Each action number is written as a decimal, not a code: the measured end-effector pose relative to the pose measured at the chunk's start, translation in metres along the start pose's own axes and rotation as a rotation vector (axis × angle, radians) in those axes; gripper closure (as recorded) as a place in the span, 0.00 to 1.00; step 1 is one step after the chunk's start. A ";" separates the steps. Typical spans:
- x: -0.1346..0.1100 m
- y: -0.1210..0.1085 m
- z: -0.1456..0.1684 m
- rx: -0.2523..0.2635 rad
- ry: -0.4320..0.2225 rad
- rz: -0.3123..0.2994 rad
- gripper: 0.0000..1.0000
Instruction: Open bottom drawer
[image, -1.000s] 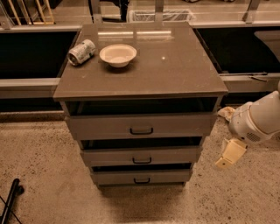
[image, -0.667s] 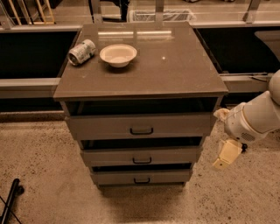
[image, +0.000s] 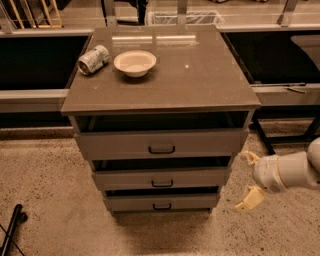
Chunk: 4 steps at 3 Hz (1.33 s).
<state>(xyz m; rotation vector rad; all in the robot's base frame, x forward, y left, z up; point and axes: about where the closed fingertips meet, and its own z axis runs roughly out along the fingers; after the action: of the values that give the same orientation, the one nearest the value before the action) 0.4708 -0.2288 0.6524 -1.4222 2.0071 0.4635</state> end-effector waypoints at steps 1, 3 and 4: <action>0.048 0.006 0.043 -0.050 -0.101 -0.030 0.00; 0.059 0.012 0.065 -0.099 -0.125 -0.046 0.00; 0.065 -0.008 0.094 -0.085 -0.198 -0.101 0.00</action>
Offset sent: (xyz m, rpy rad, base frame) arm -0.0034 -0.0051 -0.0568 0.0865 -0.0175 0.0549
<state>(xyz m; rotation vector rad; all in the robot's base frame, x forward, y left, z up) 0.4914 -0.2210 0.5397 -1.4606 1.7692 0.6263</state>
